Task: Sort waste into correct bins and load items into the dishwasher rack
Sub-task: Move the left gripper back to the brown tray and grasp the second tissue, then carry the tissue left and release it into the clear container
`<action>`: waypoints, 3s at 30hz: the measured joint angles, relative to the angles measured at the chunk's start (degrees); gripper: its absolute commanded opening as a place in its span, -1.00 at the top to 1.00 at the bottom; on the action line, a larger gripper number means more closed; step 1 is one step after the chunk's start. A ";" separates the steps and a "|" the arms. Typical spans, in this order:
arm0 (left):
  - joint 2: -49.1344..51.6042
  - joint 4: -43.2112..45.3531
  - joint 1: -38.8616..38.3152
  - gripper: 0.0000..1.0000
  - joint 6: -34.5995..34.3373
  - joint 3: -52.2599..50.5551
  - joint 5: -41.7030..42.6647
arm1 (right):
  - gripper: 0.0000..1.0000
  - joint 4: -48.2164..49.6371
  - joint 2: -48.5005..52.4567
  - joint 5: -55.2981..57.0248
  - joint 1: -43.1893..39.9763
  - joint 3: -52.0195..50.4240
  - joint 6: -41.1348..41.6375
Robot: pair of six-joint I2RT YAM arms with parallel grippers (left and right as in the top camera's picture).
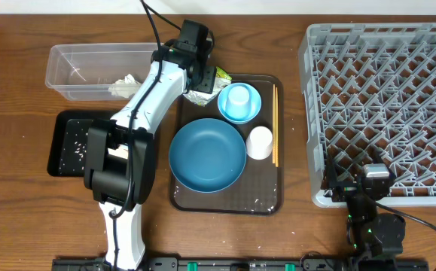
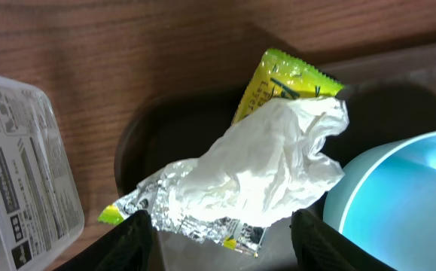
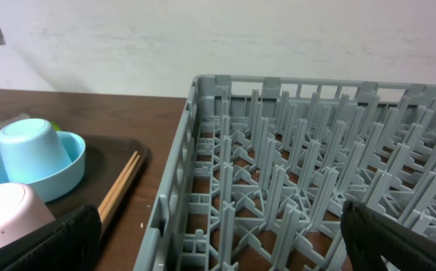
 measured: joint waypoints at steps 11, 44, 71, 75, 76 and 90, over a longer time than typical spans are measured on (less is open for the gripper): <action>3.72 -0.02 0.00 -0.22 -0.79 -0.09 0.31 | -0.98 0.02 0.00 0.00 0.00 0.00 0.02; 3.85 1.75 -0.02 0.88 -2.08 -0.15 1.14 | -0.98 0.02 0.00 0.00 0.00 0.00 0.00; -7.78 -6.16 -0.17 0.88 -4.46 -0.26 11.56 | -0.98 0.02 0.00 -0.02 0.00 0.00 0.02; -7.98 -5.44 -0.15 0.87 -5.05 -0.26 12.02 | -0.99 0.02 0.00 0.00 0.00 0.00 0.02; -8.11 -4.87 -0.11 0.88 -5.07 -0.26 12.11 | -0.99 0.02 0.00 0.00 0.00 0.00 0.00; -16.33 6.43 11.08 0.88 -11.47 -0.59 4.87 | -0.98 0.02 0.00 0.00 0.00 0.00 0.00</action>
